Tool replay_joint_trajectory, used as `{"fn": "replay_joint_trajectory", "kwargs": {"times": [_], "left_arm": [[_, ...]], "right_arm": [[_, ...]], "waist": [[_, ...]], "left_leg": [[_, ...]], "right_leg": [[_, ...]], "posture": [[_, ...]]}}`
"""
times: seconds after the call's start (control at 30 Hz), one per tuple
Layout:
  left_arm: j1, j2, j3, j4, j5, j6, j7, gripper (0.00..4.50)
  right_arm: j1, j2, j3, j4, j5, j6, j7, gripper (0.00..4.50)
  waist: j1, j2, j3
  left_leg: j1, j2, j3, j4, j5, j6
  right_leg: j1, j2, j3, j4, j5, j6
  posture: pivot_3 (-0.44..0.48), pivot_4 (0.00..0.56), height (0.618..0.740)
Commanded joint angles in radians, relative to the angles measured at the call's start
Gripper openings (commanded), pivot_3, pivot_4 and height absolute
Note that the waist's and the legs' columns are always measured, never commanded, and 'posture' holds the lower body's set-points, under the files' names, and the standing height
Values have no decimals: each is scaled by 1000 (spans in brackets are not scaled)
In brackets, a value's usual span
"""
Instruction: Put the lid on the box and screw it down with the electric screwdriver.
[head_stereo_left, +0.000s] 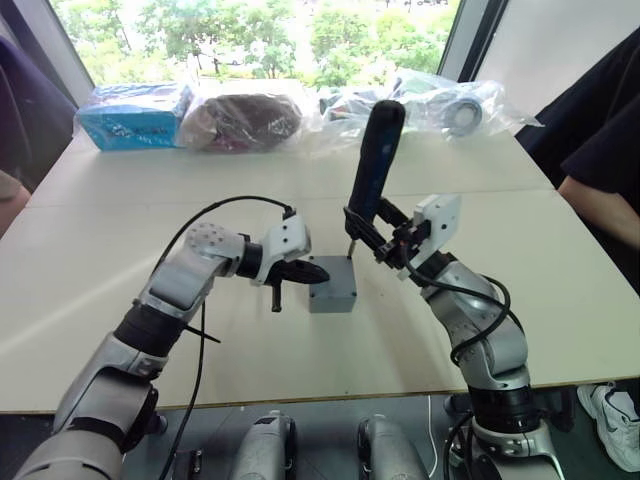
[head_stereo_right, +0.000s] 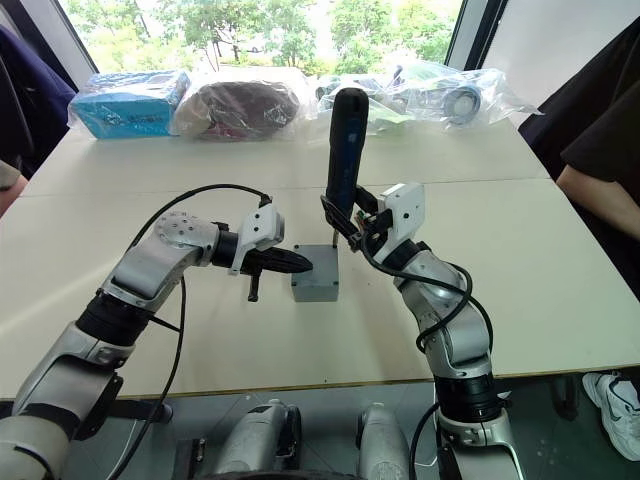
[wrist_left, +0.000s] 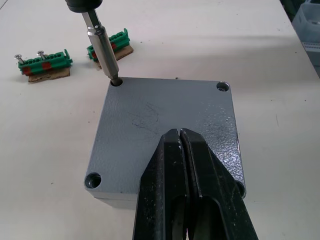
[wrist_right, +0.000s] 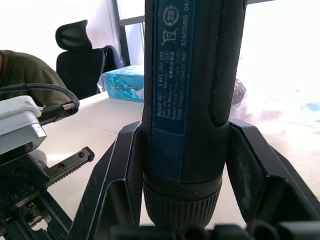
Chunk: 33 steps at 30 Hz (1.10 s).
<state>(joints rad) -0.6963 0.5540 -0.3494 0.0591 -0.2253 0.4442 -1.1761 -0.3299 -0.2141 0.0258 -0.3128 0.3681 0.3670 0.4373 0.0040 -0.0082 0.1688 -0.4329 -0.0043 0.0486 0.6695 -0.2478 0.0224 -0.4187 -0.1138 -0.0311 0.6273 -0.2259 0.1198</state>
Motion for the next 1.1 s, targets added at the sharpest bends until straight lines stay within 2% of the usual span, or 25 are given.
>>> {"fn": "replay_joint_trajectory", "kwargs": {"times": [0.03,0.17,0.43,1.1], "left_arm": [[14,0,-5,1,19,-2,-2,0],[18,-3,-5,0,22,-2,-1,0],[29,-9,-1,-10,25,3,1,0],[43,-19,0,-18,27,12,11,0]], "right_arm": [[37,-6,15,34,-7,70,-18,1799],[50,-28,35,51,-31,97,-24,1799],[54,-52,88,58,-47,153,-22,1799],[55,-65,84,59,-45,153,-20,1799]], "waist": [[0,0,0],[0,-1,-2],[0,-2,-11],[1,-2,-15]], "left_leg": [[3,0,0,-1,0,0],[13,2,-1,-4,-1,0],[15,2,-1,-5,-1,1],[18,3,-2,-7,-2,1]], "right_leg": [[3,0,0,-1,0,0],[13,0,-1,-6,-3,-4],[15,0,-1,-7,-3,-4],[15,-2,-2,-12,-5,-8]], "posture": [[0,150,740],[0,150,740],[0,150,740],[0,150,740]]}}
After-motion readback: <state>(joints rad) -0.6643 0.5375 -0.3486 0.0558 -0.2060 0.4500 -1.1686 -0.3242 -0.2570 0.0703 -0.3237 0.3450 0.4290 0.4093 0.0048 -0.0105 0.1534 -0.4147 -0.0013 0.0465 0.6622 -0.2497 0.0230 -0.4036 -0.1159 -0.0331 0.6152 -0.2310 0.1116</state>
